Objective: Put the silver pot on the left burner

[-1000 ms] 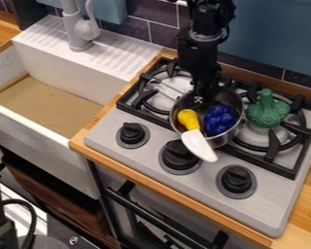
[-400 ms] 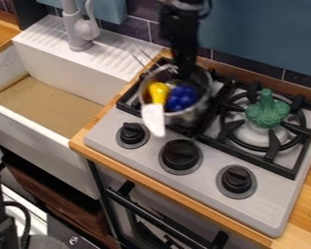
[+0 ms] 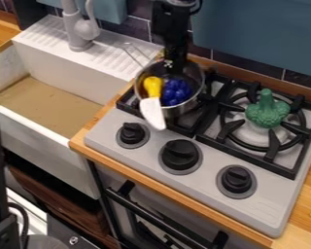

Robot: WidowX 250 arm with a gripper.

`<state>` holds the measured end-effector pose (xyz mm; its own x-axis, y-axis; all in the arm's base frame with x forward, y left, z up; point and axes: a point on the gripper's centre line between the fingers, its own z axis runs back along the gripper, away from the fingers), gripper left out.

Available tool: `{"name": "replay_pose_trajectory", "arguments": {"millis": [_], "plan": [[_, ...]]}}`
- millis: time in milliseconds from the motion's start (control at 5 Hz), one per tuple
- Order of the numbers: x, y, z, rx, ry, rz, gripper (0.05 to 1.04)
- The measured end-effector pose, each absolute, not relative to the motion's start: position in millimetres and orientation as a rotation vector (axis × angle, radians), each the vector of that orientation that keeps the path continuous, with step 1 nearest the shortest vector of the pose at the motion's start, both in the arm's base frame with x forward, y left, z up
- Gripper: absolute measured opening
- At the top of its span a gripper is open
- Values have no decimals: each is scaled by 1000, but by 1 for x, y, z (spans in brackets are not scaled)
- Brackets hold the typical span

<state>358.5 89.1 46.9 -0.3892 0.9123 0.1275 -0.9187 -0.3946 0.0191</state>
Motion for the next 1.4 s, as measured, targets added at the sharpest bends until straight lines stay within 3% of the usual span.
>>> {"name": "replay_pose_trajectory", "arguments": {"millis": [400, 800, 1000, 1400], "plan": [[377, 111, 46, 61, -23, 2206, 66], [384, 105, 33, -32, -52, 2360, 66], [384, 104, 33, -35, -46, 2419, 66], [382, 105, 28, 79, -35, 2487, 95]]}}
